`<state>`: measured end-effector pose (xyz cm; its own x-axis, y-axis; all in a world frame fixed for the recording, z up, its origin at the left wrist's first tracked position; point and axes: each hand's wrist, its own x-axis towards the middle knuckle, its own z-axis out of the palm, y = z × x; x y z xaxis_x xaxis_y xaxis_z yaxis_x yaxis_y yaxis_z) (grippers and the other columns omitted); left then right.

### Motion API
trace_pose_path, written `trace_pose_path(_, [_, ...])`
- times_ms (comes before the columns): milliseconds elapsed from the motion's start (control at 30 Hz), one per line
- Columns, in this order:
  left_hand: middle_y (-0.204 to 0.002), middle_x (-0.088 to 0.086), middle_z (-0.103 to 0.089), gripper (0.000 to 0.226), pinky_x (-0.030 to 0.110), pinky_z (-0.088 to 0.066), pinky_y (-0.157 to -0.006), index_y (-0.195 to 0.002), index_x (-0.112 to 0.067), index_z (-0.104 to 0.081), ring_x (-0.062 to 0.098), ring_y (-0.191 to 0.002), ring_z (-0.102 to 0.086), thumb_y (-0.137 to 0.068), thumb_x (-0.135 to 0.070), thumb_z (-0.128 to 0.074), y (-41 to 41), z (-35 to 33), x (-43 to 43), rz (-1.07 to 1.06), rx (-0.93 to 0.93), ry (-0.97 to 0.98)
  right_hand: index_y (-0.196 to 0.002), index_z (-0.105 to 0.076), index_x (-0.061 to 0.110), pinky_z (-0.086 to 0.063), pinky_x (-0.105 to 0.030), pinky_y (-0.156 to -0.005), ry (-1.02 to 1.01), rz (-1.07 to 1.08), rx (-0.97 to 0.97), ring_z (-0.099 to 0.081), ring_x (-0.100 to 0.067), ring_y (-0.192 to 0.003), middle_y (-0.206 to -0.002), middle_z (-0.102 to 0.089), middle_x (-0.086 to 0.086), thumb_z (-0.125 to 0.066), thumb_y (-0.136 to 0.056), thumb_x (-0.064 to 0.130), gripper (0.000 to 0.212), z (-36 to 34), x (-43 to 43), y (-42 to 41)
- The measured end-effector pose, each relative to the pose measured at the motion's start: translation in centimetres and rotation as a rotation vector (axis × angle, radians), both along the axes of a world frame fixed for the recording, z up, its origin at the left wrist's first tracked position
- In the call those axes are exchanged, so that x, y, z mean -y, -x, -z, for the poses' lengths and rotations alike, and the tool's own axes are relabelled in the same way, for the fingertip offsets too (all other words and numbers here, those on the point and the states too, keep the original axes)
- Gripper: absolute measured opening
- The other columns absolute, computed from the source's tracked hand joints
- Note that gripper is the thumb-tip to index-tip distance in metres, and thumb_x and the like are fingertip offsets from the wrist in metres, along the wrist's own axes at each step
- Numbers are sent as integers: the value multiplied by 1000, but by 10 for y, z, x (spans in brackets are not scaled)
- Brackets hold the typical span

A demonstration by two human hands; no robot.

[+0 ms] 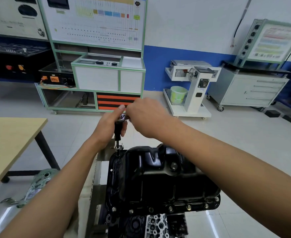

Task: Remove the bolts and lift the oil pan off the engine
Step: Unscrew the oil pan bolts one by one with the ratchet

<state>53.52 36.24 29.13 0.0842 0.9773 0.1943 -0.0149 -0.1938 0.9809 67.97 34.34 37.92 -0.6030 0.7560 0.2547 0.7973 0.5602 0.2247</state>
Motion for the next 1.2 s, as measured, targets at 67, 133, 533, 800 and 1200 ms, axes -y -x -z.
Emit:
trace_pose_path(67, [-53,17,-55,66,36,-39,-59,-52,-17,-63,28,-51,-50,-88,-69,-44,0,1,2,35,12,9,-117,-63,20,-40,-37,-64,89,-32,6,-57,-28,-90,-100,-58,0,-49,-91,3,34,2,-6,-2])
trace_pose_path(133, [-51,17,-53,70,33,-37,-55,-50,-13,-60,27,-48,-49,-93,-65,-39,1,1,4,39,31,38,-128,-60,20,-48,-37,-75,178,-96,-14,-57,-24,-115,-132,-58,5,-47,-89,-4,47,5,-11,-4])
trace_pose_path(533, [-47,4,-45,61,29,-30,-48,-44,-22,-50,18,-45,-41,-82,-70,-47,-10,3,2,-145,106,87,-98,-68,19,-41,-35,-68,87,2,-127,-57,-27,-95,-91,-61,-1,-47,-100,35,26,9,-2,-10])
trace_pose_path(800, [-44,-10,-41,53,27,-31,-49,-36,-28,-48,9,-42,-39,-81,-56,-54,-17,3,-3,-288,233,115,-84,-68,21,-43,-32,-59,255,38,-290,-59,-23,-74,-79,-61,0,-61,-87,43,24,10,27,-3])
trace_pose_path(1200, [-50,13,-55,51,40,-35,-64,-50,-20,-60,26,-53,-48,-80,-60,-53,-2,5,2,-46,94,14,-119,-69,36,-46,-35,-71,196,83,-118,-54,-26,-85,-94,-55,1,-60,-93,15,34,-3,5,-14])
